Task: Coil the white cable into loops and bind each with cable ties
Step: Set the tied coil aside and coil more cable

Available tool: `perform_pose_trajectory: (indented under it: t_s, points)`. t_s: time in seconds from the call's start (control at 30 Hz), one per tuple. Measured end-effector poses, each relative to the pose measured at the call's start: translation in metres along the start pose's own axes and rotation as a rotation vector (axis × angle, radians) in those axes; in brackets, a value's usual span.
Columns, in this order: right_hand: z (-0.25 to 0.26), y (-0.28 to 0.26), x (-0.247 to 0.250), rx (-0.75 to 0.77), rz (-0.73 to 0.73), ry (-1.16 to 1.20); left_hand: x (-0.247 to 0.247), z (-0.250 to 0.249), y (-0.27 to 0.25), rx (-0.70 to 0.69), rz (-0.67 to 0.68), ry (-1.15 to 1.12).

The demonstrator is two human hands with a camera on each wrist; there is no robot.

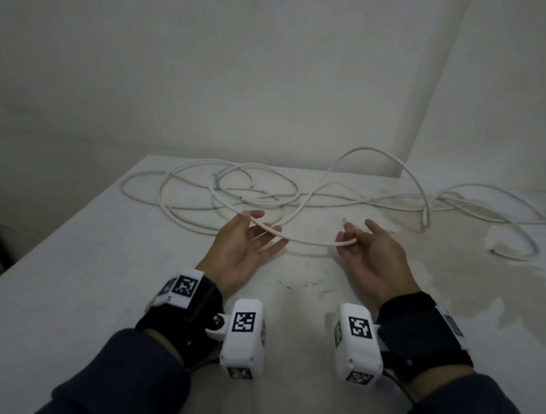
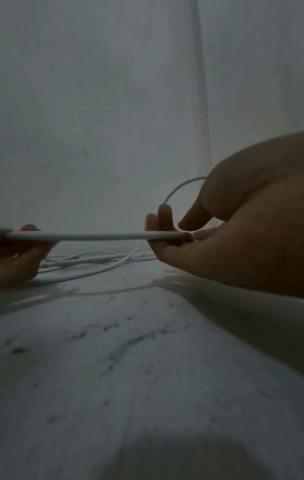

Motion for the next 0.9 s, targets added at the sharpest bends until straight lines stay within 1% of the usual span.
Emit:
perform_pose_trajectory:
  t_s: [0.07, 0.13, 0.2, 0.3, 0.33, 0.43, 0.57, 0.67, 0.77, 0.9]
  points:
    - [-0.002, 0.002, -0.001, 0.022, -0.001, -0.083, 0.005, -0.001, 0.005, -0.017, -0.023, -0.084]
    - [-0.005, 0.001, -0.005, 0.028, 0.027, -0.179, 0.007, 0.0, 0.009, -0.018, -0.016, -0.098]
    - [-0.01, -0.004, -0.012, -0.005, 0.084, -0.266, 0.008, 0.001, 0.011, -0.012, 0.001, -0.037]
    - [-0.016, -0.015, -0.025, -0.031, 0.197, -0.44, 0.004, 0.003, 0.012, -0.004, 0.063, 0.067]
    - [-0.017, -0.019, -0.028, -0.014, 0.236, -0.537, 0.001, 0.004, 0.01, 0.004, 0.093, 0.103]
    - [-0.017, -0.03, -0.038, 0.11, 0.345, -0.828, -0.01, 0.009, 0.003, 0.039, 0.196, 0.21]
    - [-0.015, -0.052, -0.054, 0.27, 0.459, -1.072, -0.022, 0.015, -0.007, 0.022, 0.327, 0.467]
    - [-0.01, -0.055, -0.058, 0.363, 0.419, -1.121, -0.028, 0.025, -0.014, 0.08, 0.417, 0.518]
    - [-0.004, -0.05, -0.054, 0.399, 0.356, -1.108, -0.028, 0.025, -0.016, 0.094, 0.422, 0.492]
    - [-0.001, -0.048, -0.05, 0.385, 0.352, -1.068, -0.029, 0.025, -0.019, 0.073, 0.441, 0.494]
Point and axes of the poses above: each hand's wrist, its own y-axis towards the middle knuckle, its own x-axis out of the back of the hand, z = x × y, the point moved 8 cm from there along y, towards the middle knuckle, and after that the axes turned 2 degrees about -z, right-handed, at the moved point
